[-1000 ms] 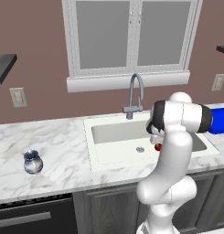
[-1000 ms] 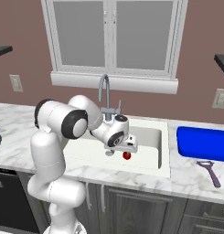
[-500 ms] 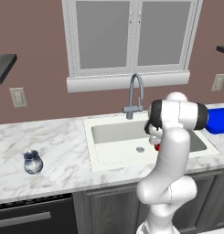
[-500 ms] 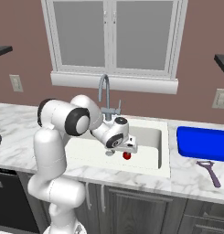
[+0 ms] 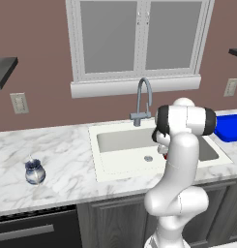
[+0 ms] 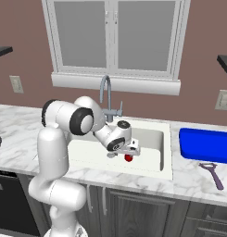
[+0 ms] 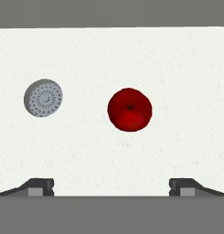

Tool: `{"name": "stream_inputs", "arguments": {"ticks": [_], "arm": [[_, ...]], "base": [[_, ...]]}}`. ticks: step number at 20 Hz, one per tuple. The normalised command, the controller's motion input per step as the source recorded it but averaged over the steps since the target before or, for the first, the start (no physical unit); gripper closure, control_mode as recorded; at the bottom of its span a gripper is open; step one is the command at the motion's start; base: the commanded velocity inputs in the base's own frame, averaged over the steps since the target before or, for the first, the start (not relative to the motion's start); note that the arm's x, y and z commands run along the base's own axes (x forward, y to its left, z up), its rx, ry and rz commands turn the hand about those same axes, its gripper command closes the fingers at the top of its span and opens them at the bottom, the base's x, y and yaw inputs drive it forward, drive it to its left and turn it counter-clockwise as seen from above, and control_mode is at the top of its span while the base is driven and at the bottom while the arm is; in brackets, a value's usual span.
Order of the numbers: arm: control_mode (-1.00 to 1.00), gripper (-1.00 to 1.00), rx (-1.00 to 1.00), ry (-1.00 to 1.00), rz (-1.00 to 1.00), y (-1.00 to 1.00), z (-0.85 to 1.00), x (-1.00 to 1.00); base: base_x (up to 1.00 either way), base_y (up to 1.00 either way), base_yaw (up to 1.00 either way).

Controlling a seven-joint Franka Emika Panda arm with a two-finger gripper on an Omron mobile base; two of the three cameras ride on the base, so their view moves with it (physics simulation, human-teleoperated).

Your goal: Pick up all produce items and place them in the sink. Turn on the sink faucet to wash them. Then turn the sink off and put them in the tray.

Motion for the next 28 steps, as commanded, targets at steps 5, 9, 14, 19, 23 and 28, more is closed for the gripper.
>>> {"name": "stream_inputs", "arguments": {"ticks": [5, 9, 14, 19, 23, 28], "arm": [[-1.00, -1.00, 0.00, 0.00, 0.00, -0.10, 0.00, 0.18], [-1.00, -1.00, 0.00, 0.00, 0.00, -0.07, 0.00, 0.20], [-1.00, -1.00, 0.00, 0.00, 0.00, 0.00, -0.05, 0.16], [-1.00, -1.00, 0.00, 0.00, 0.00, -0.01, -0.14, 0.14], [-1.00, -1.00, 0.00, 0.00, 0.00, -0.02, -0.19, 0.05], [-1.00, -1.00, 0.00, 0.00, 0.00, -0.02, -0.14, 0.03]], "base": [[0.00, 0.00, 0.00], [0.00, 0.00, 0.00], [0.00, 0.00, 0.00], [0.00, 0.00, 0.00], [0.00, 0.00, 0.00], [0.00, 0.00, 0.00]]}}
